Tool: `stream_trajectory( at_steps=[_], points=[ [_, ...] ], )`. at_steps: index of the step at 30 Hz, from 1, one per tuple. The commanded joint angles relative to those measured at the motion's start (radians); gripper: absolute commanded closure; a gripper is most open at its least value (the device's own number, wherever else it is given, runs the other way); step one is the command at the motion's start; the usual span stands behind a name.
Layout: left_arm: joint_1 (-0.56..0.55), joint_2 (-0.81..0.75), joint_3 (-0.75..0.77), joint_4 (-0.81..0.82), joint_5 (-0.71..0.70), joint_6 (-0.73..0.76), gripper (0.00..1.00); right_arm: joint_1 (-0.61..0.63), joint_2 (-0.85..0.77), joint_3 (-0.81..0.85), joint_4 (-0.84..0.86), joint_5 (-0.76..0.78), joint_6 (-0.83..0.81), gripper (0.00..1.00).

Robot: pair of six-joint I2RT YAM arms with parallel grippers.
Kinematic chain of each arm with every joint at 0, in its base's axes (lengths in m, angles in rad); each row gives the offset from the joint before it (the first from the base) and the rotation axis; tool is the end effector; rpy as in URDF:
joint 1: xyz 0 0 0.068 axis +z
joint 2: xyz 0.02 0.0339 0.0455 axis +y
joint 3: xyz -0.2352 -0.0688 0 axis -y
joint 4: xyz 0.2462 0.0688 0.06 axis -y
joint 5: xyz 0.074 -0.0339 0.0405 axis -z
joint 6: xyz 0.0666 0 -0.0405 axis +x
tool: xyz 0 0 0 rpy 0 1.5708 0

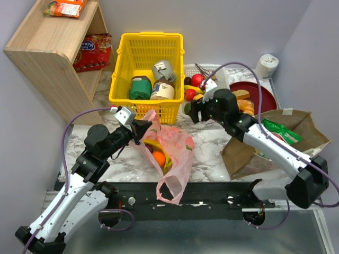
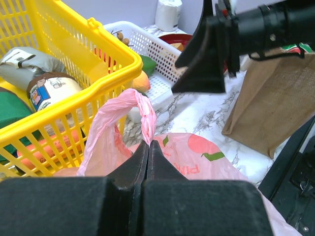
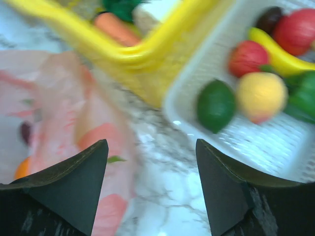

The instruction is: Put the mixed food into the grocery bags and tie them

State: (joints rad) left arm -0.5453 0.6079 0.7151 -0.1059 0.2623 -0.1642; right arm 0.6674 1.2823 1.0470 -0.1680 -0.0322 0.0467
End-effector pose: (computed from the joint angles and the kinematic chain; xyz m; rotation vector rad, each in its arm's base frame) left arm 0.1651 -0.1204 0.3340 0.5128 1.5379 -0.7578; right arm 0.2624 0.2095 0.2848 -0.6334 1.9051 0.4937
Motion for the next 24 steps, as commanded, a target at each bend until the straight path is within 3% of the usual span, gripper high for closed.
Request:
stream_trajectory(
  at_steps=[1, 5, 11, 24],
  points=[
    [-0.001, 0.0, 0.003, 0.011, 0.0, 0.005, 1.0, -0.123, 0.138, 0.179, -0.186, 0.115, 0.063, 0.2],
    [-0.001, -0.002, 0.003, 0.009, -0.001, 0.003, 1.0, -0.216, 0.304, 0.332, -0.281, 0.058, 0.123, 0.2],
    [-0.001, 0.001, 0.004, 0.009, -0.006, 0.006, 1.0, -0.23, 0.526, 0.471, -0.341, 0.038, 0.186, 0.14],
    [-0.001, 0.003, 0.003, 0.008, -0.003, 0.006, 1.0, -0.253, 0.767, 0.538, -0.308, -0.04, 0.295, 0.12]
  ],
)
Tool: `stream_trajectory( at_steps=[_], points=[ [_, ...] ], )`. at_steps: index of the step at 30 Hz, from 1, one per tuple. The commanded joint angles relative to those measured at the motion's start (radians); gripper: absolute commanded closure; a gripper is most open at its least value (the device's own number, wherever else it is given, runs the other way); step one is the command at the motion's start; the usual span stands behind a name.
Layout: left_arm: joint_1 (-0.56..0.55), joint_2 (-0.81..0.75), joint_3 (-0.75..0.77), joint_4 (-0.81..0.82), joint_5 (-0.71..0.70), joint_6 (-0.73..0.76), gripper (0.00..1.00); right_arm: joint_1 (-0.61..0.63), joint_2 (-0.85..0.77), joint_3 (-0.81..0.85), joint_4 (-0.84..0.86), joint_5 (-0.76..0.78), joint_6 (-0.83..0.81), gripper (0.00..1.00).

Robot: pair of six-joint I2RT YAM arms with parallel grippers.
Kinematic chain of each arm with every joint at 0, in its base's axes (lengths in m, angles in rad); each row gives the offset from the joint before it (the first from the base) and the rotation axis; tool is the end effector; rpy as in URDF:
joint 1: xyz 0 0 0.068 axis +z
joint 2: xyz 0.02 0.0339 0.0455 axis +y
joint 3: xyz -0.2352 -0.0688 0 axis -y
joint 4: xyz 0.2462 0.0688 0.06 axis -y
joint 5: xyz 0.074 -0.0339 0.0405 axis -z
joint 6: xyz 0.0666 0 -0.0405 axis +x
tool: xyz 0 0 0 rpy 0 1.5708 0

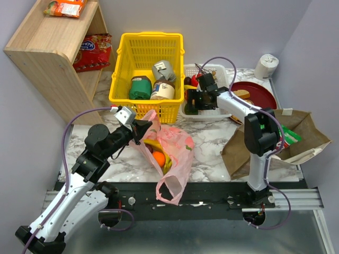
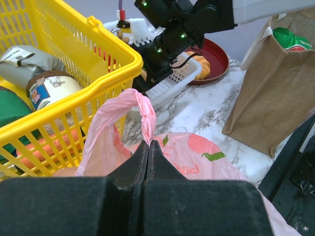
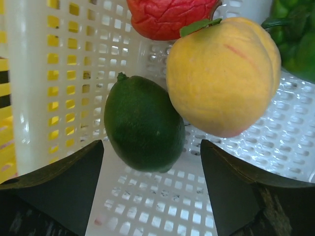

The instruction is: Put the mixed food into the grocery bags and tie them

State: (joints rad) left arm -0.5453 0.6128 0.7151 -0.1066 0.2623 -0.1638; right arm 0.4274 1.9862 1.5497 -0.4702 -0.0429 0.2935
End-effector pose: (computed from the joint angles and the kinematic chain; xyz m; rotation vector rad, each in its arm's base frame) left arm 0.1661 -0.1209 0.3330 0.5138 1.5435 -0.7571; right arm 0.4084 0.1891 0.1683 -0.1866 2.5048 0.3559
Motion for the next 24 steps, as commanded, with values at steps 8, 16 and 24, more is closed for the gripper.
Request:
stream_trajectory(
  at_steps=[8, 16, 24],
  points=[
    [-0.001, -0.007, 0.003, 0.01, -0.003, 0.006, 1.0, -0.029, 0.097, 0.036, 0.018, -0.08, 0.067, 0.22],
    [-0.001, -0.012, 0.003, 0.013, 0.003, 0.0, 1.0, -0.027, -0.189, -0.144, 0.06, -0.063, -0.033, 0.46],
    [-0.002, -0.025, -0.005, 0.022, -0.006, -0.003, 1.0, 0.149, -0.582, -0.295, 0.188, -0.175, -0.207, 0.52]
  ],
)
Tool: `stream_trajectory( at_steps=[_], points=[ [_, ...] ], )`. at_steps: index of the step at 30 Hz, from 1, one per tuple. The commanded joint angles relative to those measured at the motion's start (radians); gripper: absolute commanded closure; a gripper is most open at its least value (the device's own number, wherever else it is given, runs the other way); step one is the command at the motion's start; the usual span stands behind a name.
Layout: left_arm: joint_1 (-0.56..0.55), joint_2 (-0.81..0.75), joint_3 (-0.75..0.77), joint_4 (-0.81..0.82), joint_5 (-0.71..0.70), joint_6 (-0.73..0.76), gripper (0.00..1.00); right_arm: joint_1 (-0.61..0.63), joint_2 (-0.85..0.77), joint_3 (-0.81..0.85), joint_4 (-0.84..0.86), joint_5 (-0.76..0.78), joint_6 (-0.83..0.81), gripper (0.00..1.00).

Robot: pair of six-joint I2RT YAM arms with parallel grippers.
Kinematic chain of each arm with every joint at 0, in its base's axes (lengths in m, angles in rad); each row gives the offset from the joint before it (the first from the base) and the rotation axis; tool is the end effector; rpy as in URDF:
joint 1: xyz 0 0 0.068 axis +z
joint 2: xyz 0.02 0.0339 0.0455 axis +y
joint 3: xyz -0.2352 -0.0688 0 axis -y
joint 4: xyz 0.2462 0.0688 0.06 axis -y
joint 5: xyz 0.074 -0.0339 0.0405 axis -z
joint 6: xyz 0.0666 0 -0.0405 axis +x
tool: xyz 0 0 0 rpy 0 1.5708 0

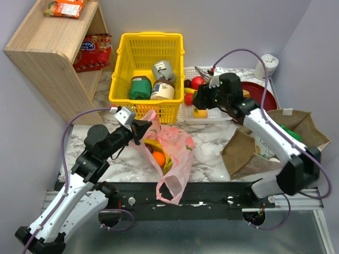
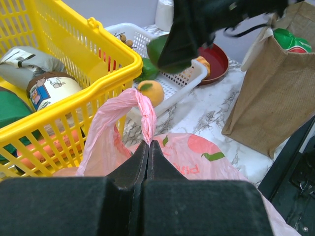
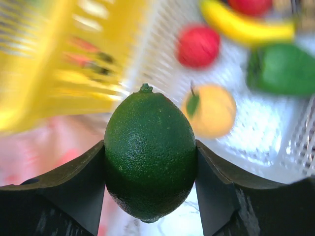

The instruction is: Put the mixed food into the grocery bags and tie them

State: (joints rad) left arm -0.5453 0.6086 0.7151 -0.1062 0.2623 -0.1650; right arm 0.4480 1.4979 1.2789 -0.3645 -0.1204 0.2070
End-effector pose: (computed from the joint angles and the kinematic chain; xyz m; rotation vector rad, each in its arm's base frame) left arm 0.1653 -0.1205 0.3338 0.5124 1.5392 -0.7583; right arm 0.3329 0.1688 0.2760 -0.3341 2.1679 0.5046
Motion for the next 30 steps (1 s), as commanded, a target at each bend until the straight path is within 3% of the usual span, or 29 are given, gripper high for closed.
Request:
stream_trajectory(
  at_steps=[1, 6, 13, 16, 17, 18, 25, 30],
  points=[
    [-0.001, -0.023, -0.003, 0.023, -0.011, 0.002, 1.0, 0.164, -0.099, -0.021, 0.081, -0.146, -0.129, 0.52],
    [-0.001, -0.023, -0.003, 0.016, -0.02, 0.007, 1.0, 0.375, -0.044, -0.004, 0.124, -0.255, -0.112, 0.55],
    [-0.001, -0.023, -0.006, 0.02, -0.015, 0.005, 1.0, 0.518, 0.125, 0.068, 0.154, -0.277, -0.093, 0.52],
    [-0.001, -0.026, -0.006, 0.019, -0.017, 0.005, 1.0, 0.546, 0.177, 0.086, 0.162, -0.286, -0.06, 0.34],
    [-0.001, -0.026, -0.005, 0.02, -0.018, 0.004, 1.0, 0.547, 0.185, 0.091, 0.167, -0.292, -0.049, 0.1],
    [-0.002, -0.026, -0.005, 0.019, -0.02, 0.004, 1.0, 0.549, 0.186, 0.089, 0.168, -0.297, -0.034, 0.02],
    [-0.001, -0.032, -0.005, 0.017, -0.02, 0.004, 1.0, 0.549, 0.021, -0.047, 0.157, -0.135, -0.043, 0.0],
    [-0.001, -0.026, -0.005, 0.016, -0.044, 0.002, 1.0, 0.549, -0.247, -0.208, 0.147, -0.09, -0.089, 0.0]
  ],
)
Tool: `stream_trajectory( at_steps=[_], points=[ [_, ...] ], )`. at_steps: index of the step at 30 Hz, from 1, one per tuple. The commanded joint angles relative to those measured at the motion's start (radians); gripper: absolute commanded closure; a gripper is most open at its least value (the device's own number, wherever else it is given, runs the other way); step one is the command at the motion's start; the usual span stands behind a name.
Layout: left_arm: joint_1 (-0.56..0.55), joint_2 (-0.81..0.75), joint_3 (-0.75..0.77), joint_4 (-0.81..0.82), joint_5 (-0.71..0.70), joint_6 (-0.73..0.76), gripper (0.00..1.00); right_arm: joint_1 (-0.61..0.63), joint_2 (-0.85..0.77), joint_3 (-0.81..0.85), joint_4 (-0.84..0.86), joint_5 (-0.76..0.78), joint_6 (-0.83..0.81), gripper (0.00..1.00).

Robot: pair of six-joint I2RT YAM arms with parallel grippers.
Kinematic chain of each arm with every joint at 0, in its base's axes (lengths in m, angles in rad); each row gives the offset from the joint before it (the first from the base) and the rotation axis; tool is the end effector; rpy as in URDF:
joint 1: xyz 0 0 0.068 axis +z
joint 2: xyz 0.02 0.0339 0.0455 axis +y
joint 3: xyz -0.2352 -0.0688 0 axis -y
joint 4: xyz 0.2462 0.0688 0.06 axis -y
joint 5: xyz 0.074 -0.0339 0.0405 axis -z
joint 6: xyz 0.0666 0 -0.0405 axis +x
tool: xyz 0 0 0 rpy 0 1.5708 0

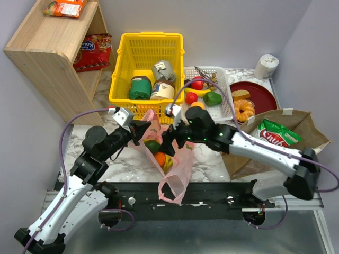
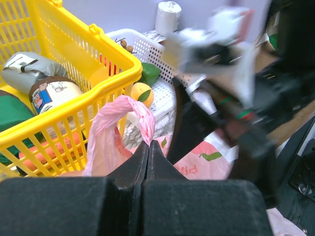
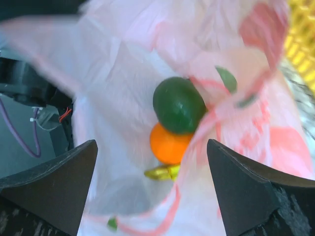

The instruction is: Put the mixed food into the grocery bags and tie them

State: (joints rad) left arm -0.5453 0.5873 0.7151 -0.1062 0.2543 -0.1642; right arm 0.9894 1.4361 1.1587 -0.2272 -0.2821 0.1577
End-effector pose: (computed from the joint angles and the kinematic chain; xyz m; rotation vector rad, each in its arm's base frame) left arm 0.1616 -0.1176 0.3377 0.5039 1.5183 -0.7532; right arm 0.1835 0.3130 0.2702 -1.0580 1.9392 0.9674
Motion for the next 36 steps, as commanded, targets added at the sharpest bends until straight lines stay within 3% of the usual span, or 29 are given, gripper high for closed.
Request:
stream_trajectory(
  at_steps=[1, 7, 12, 18, 27, 36],
  points=[
    [-0.001, 0.005, -0.002, 0.013, -0.049, -0.001, 1.0, 0.012, -0.221, -0.129, 0.009, 0.075, -0.052, 0.0],
    [-0.001, 0.066, 0.024, -0.033, -0.121, -0.014, 1.0, 0.109, -0.355, -0.126, -0.125, 0.06, -0.047, 0.09],
    [0.001, 0.065, 0.017, -0.024, -0.131, -0.014, 1.0, 0.288, -0.342, -0.139, -0.141, 0.041, -0.006, 0.11],
    [0.001, 0.075, 0.018, -0.033, -0.147, -0.015, 1.0, 0.403, -0.312, -0.163, -0.132, 0.086, 0.029, 0.16],
    [0.001, 0.072, 0.018, -0.042, -0.156, -0.015, 1.0, 0.546, -0.123, -0.054, -0.204, 0.136, -0.017, 0.17],
    [0.001, 0.052, 0.017, -0.044, -0.165, -0.009, 1.0, 0.557, 0.0, 0.007, -0.258, 0.104, -0.06, 0.17]
  ],
)
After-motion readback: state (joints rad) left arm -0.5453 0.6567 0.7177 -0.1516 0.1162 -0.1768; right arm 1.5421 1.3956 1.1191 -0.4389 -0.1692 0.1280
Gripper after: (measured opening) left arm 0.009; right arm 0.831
